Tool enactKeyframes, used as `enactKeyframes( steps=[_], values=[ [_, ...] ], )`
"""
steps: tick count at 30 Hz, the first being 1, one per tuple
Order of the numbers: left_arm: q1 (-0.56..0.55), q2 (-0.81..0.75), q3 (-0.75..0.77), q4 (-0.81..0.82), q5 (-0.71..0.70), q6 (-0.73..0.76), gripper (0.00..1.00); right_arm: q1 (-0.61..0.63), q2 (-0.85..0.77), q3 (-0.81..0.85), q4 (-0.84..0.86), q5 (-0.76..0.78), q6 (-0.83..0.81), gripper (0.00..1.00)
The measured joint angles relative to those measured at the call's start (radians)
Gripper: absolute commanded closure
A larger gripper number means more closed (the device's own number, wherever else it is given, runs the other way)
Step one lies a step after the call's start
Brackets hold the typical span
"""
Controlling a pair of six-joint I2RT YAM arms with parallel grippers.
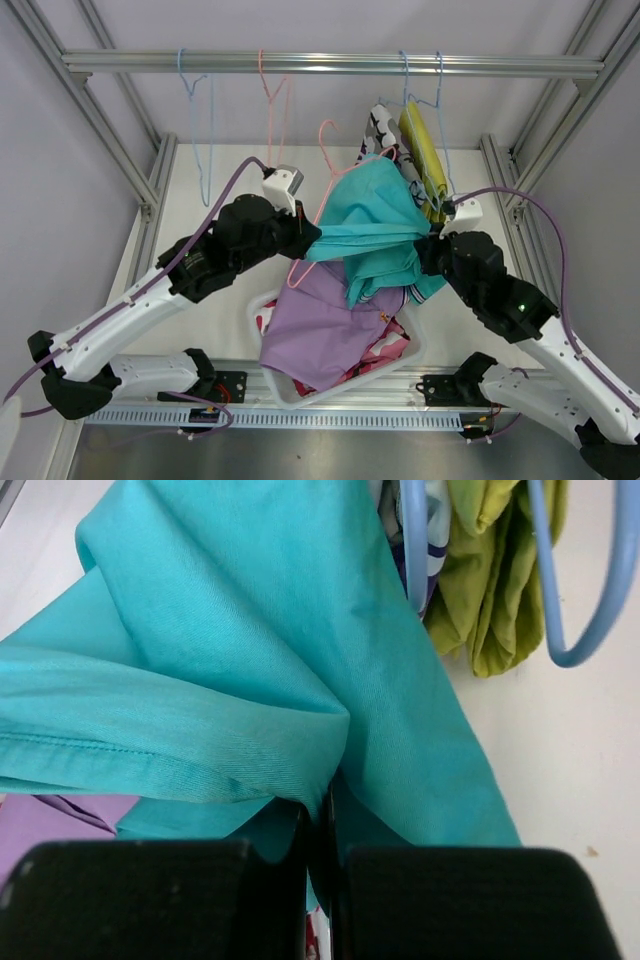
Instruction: Remove the trousers from the hanger
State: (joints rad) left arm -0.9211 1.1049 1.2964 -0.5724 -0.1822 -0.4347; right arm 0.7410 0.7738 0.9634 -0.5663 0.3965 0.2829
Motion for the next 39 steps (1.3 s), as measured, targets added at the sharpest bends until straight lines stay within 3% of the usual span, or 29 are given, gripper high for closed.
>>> enactKeyframes(
  steps=[5,20,34,39],
  values=[
    [0.000,0.004,0.000,-0.009,-0.005,0.000,0.99,-0.039,-0.010,0.076,-0.072,-0.004,-0.017,1.00],
    [-0.006,0.019,0.015,0.024,-0.008,-0.001,1.00,-0.057,0.184,0.685,-0.327,0.037,-0.109,1.00],
    [-0.008,0.031,0.021,0.007,-0.026,0.003,0.99,-0.061,0.143,0.732,-0.415,0.165,-0.154,1.00],
    [-0.008,0.064,0.021,-0.002,-0.053,0.018,0.99,-0.061,0.178,0.847,-0.464,0.179,-0.167,1.00]
  ],
)
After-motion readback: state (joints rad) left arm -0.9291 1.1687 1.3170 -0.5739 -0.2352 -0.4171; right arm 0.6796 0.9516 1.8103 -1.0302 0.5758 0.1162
